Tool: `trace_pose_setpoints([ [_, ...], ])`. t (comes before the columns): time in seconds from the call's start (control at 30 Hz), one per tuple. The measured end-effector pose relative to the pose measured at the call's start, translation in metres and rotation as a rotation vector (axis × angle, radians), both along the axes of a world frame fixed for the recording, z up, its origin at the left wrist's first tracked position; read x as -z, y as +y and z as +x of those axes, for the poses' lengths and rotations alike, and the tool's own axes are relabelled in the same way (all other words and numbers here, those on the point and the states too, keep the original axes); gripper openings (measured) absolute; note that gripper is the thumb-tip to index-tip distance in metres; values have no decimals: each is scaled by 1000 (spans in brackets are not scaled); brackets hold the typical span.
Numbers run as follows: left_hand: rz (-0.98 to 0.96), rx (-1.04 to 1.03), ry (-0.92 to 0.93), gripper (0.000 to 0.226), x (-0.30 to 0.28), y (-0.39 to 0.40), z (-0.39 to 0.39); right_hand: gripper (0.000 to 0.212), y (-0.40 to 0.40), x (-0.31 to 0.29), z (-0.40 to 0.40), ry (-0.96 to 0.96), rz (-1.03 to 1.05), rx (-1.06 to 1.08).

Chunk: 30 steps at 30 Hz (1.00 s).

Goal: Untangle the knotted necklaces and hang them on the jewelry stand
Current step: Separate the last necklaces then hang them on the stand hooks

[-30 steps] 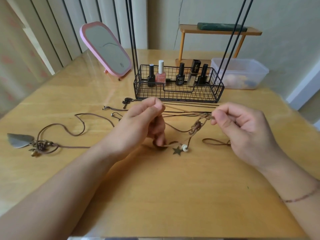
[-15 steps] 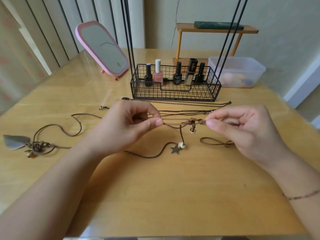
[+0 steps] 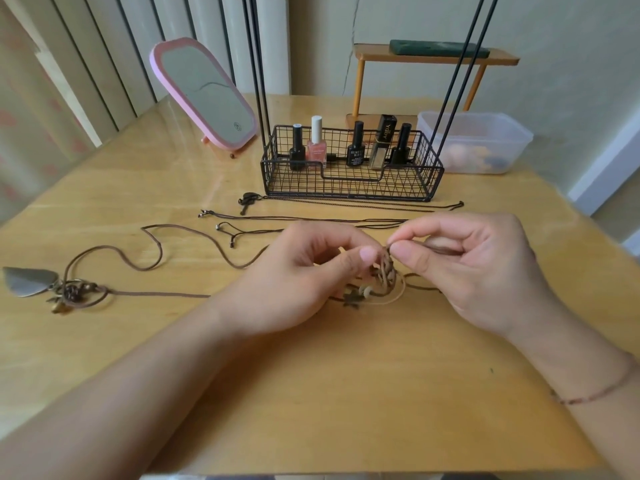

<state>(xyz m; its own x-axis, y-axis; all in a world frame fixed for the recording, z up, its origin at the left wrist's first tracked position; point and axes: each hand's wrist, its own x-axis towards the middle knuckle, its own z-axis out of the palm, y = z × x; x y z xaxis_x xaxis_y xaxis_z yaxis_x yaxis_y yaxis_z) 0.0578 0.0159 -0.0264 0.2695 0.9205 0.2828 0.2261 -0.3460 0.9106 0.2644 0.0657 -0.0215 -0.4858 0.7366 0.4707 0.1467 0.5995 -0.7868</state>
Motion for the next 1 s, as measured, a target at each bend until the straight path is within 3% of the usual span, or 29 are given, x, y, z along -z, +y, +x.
trace_pose_setpoints([
  [0.17, 12, 29, -35, 2, -1, 0, 1, 3, 2, 3, 0, -18, 249, 39],
  [0.33, 145, -76, 61, 12, -2, 1, -3, 4, 2, 0, 0, -68, 459, 6],
  [0.53, 272, -120, 74, 6, -1, 1, -6, 22, 1, 1, 2, -116, 392, -29],
  [0.77, 8, 107, -217, 11, -1, -1, 0, 6, -3, -1, 2, -66, 271, -39],
  [1.0, -46, 158, -332, 21, -1, 0, -1, 9, 0, 1, 4, 86, 160, -34],
])
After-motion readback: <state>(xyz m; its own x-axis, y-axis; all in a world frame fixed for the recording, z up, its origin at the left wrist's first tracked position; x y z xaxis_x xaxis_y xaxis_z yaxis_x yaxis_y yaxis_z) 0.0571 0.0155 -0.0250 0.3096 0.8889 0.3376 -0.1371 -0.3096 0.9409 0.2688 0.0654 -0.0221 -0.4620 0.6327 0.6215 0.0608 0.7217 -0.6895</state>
